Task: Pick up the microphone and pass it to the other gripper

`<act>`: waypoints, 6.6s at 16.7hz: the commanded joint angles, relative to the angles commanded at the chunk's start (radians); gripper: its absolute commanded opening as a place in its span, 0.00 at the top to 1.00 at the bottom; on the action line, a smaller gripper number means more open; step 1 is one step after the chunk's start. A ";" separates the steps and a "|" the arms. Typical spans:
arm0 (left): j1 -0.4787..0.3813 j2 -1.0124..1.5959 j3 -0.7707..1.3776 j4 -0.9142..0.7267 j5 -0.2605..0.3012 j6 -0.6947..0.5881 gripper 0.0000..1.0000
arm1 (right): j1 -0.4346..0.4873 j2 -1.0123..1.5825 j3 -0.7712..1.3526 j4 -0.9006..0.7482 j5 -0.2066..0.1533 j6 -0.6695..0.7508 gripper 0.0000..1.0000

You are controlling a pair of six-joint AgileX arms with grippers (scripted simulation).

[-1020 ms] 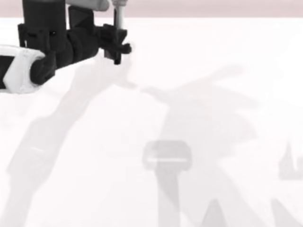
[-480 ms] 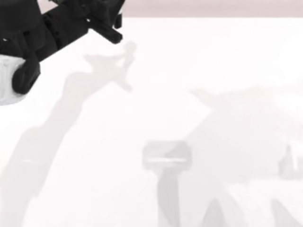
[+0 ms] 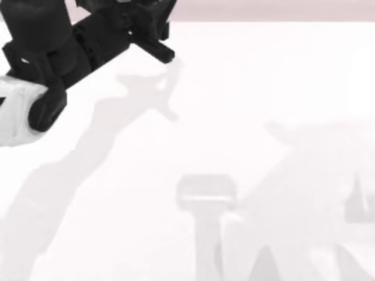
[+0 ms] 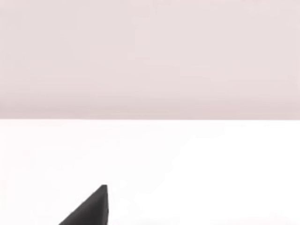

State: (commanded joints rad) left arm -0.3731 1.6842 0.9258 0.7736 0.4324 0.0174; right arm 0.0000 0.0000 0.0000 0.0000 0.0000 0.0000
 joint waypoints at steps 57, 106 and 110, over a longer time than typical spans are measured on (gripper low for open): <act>-0.257 -0.162 -0.137 0.043 -0.278 -0.002 1.00 | 0.624 1.560 1.080 0.444 -0.191 -0.011 0.00; -0.246 -0.151 -0.148 0.044 -0.294 0.010 0.00 | 0.624 1.567 1.105 0.448 -0.172 -0.021 1.00; -0.230 -0.226 -0.215 0.031 -0.283 0.008 0.00 | 0.592 1.539 1.076 0.446 -0.208 -0.018 1.00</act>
State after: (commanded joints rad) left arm -0.6032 1.4580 0.7103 0.8042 0.1499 0.0258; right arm 0.5916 1.5385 1.0763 0.4460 -0.2085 -0.0182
